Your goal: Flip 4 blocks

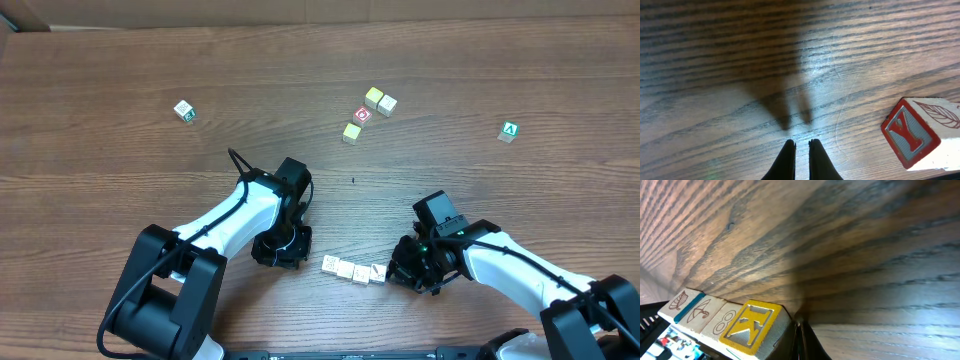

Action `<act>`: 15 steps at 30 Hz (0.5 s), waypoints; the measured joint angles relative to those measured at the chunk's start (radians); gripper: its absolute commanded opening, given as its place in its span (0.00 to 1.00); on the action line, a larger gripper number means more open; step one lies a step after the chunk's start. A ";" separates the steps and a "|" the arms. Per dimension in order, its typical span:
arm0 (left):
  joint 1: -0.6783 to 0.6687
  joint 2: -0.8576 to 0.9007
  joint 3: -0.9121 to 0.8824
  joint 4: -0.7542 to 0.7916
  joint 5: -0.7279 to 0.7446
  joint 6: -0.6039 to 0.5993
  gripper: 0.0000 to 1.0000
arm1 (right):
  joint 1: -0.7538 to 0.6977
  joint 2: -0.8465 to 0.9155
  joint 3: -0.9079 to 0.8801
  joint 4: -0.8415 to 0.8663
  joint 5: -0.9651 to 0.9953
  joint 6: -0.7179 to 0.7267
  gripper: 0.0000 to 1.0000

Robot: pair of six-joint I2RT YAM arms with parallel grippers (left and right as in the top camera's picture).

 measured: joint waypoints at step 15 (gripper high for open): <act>0.000 0.000 0.000 0.009 0.022 0.005 0.04 | 0.000 0.001 0.000 0.003 -0.004 0.002 0.04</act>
